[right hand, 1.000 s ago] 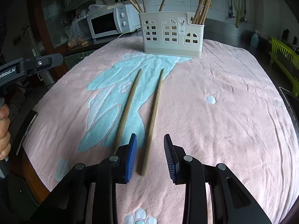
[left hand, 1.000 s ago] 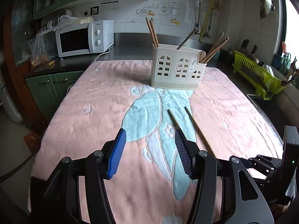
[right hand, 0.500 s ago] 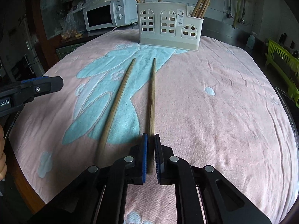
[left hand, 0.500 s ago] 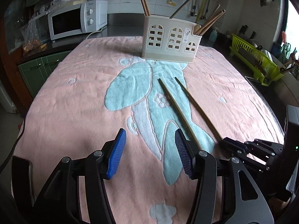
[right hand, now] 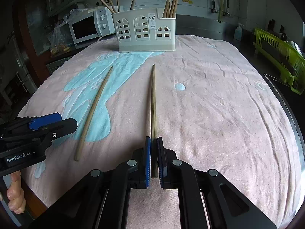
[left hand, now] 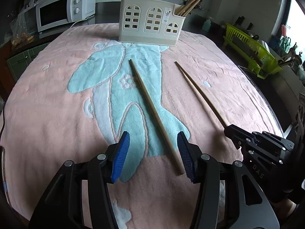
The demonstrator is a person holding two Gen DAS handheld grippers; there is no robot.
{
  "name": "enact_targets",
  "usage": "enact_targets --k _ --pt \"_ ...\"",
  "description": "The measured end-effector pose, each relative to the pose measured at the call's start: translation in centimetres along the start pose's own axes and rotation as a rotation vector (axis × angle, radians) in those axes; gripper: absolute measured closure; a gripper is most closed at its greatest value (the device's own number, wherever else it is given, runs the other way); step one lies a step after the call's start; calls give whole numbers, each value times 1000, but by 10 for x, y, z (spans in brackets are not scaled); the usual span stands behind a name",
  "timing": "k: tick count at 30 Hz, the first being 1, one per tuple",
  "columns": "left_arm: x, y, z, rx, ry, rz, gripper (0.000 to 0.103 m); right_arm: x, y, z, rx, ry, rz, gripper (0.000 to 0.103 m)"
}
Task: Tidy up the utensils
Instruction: 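Grasp one last chopstick with the right tool while the left tool grasps the other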
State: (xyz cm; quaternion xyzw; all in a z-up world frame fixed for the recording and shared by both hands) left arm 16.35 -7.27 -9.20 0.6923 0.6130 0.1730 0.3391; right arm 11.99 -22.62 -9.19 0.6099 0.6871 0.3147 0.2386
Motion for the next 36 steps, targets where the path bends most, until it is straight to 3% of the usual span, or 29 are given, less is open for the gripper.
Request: enact_targets --k 7,15,21,28,36 --pt "-18 -3 13 26 -5 29 73 -3 -7 2 16 5 17 96" --pt "-21 -7 20 34 47 73 91 -4 -7 3 19 9 22 96" --pt "-4 -4 17 34 77 65 95 -4 -8 3 19 7 23 96" --pt "-4 -4 19 33 70 85 94 -5 -8 4 21 9 28 96" --pt "2 -3 19 33 33 60 93 5 -5 7 48 -52 -16 96"
Point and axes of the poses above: each gripper's, at about its wrist camera, not at the fingertips, and z roughly the way its jaws point, x to its left, y to its top, the point moved 1 cm from there along z, roughly the way its jaws point, and after that the axes turned 5 degrees about -x, right-handed, at the moved point
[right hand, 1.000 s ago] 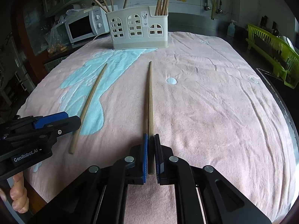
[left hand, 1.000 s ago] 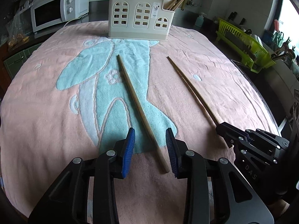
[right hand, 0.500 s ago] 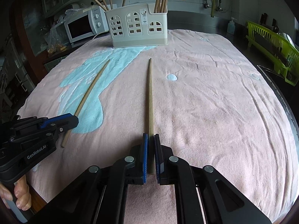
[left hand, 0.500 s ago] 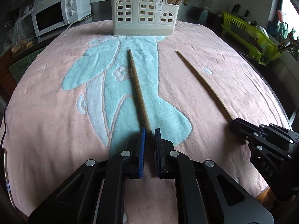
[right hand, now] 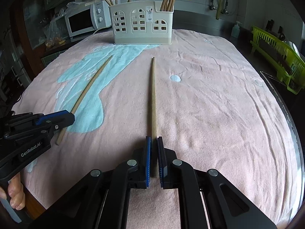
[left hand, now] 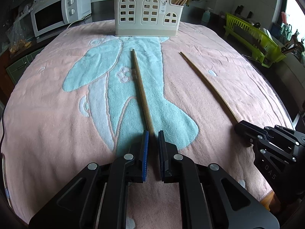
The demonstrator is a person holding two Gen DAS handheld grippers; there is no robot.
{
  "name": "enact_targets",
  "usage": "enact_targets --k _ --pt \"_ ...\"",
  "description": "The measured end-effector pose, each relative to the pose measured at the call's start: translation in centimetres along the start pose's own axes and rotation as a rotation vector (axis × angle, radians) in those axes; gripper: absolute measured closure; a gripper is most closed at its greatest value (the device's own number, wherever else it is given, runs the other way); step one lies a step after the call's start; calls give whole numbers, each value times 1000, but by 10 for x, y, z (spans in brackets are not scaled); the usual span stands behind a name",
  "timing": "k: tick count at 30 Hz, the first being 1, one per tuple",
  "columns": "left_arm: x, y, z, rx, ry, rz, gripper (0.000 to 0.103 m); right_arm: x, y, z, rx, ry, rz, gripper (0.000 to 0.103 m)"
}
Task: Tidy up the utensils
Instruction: 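Grasp one last chopstick with the right tool while the left tool grasps the other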
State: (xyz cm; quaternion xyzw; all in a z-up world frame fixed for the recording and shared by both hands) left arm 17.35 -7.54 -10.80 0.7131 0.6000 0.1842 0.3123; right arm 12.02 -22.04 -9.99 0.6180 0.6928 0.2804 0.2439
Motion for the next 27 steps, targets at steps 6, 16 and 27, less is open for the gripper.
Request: enact_targets --k 6,16,27 --pt "7 -1 1 -13 -48 -26 93 4 4 3 48 -42 5 96" --pt "10 0 2 -7 -69 -39 93 10 5 4 60 -99 -1 95" --pt "7 0 1 -8 -42 -30 94 8 2 3 37 -80 -17 95"
Point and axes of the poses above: each gripper's, at about its wrist camera, not at the fingertips, and z roughly the way its jaws point, x to its left, y to its top, the point moved 1 cm from there along z, roughly the way its jaws point, and after that the axes turned 5 degrees about -x, right-handed, at the moved point
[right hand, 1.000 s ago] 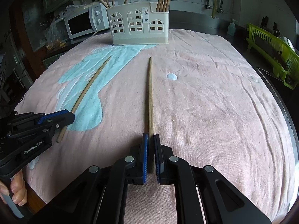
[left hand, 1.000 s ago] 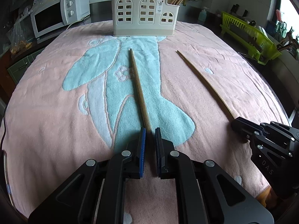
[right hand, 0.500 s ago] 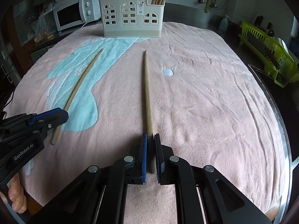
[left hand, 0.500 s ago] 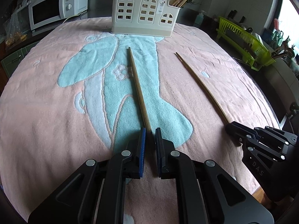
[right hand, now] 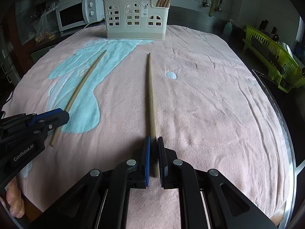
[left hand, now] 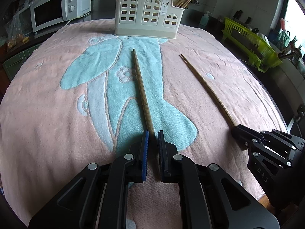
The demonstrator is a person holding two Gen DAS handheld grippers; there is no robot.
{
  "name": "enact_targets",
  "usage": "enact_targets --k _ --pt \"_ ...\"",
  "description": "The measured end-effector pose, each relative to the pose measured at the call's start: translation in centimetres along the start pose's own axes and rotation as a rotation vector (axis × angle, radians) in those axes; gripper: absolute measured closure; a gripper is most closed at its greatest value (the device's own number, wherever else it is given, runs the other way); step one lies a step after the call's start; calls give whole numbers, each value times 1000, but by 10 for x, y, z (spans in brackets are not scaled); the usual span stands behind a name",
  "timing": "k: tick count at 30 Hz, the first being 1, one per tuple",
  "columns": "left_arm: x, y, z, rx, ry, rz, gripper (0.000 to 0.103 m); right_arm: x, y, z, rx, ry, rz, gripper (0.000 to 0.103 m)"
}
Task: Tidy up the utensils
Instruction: 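Grasp one last chopstick with the right tool while the left tool grasps the other, then lift both held chopsticks upright toward the cream utensil holder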
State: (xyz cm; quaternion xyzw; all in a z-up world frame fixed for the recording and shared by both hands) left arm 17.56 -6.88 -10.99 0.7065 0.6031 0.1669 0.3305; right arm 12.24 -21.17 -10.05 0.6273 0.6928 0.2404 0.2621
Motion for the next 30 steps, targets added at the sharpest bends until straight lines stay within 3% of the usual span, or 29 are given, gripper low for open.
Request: enact_targets --k 7,15,21,30 --pt "-1 2 0 12 5 5 95 -3 -4 -3 -30 40 -21 96" --pt "9 2 -8 6 -62 -27 96 -12 -7 -7 -59 110 22 96" --pt "14 10 -24 -33 -66 -22 97 -16 -7 -13 -80 139 32 96" --pt "19 28 -56 -138 -69 1 98 -22 14 -50 -187 145 19 96"
Point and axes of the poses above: each gripper's, at about its wrist camera, not at the fingertips, and z roughly the way its jaws point, x to its left, y to its top, the point moved 1 cm from there along z, roughly the way its jaws point, and after that the axes turned 5 degrees about -x, right-handed, at the moved point
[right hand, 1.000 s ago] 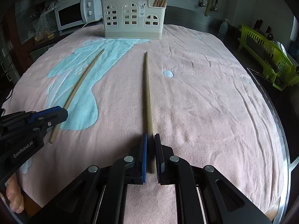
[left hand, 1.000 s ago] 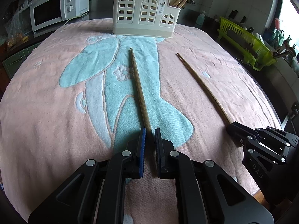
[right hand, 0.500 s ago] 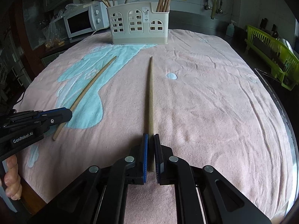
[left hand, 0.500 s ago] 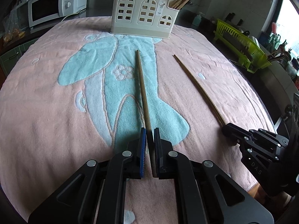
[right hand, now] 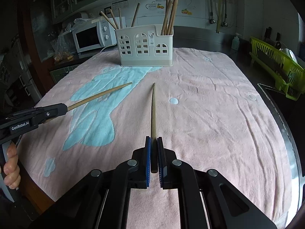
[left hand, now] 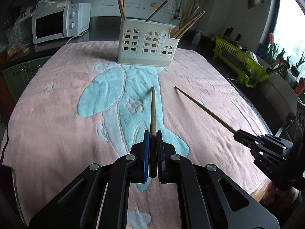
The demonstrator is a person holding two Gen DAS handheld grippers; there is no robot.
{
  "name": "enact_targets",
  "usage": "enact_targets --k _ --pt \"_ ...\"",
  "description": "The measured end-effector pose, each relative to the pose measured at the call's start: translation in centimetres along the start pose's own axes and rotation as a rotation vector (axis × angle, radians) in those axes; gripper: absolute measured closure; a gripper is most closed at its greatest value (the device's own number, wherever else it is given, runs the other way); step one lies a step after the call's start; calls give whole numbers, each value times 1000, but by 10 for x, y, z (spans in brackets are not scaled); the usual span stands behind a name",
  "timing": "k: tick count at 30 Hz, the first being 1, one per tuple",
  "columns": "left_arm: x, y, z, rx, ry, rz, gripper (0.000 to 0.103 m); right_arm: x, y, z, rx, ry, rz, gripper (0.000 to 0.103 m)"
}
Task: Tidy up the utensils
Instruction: 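Lift both held chopsticks upright toward the cream utensil holder, then lower the chopsticks into the holder and open both tools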
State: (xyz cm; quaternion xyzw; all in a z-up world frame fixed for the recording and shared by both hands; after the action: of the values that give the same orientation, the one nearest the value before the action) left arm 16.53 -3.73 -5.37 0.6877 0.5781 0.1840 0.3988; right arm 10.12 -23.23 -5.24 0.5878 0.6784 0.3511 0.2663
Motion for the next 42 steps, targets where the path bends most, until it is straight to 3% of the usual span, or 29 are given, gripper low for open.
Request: enact_targets --k 11,20,34,42 --pt "-4 34 -16 -133 8 62 98 6 49 -24 -119 53 -10 96" --pt "-3 68 -4 -164 2 68 98 4 99 -14 -152 119 -5 96" --pt "7 191 3 -227 18 105 98 -9 247 -14 -201 140 -120 96" --pt "-4 273 -26 -377 40 132 98 -10 321 -16 -256 110 -147 96"
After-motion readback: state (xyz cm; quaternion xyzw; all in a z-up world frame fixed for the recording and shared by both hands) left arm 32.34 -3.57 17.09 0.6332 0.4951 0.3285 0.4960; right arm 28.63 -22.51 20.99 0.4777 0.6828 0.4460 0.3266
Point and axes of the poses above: each gripper's, at about its wrist camera, not at the fingertips, and z roughly the way its jaws point, x to its left, y to its top, the point moved 1 cm from there along z, roughly the way its jaws point, and after that the axes turned 5 degrees about -x, right-handed, at the moved point
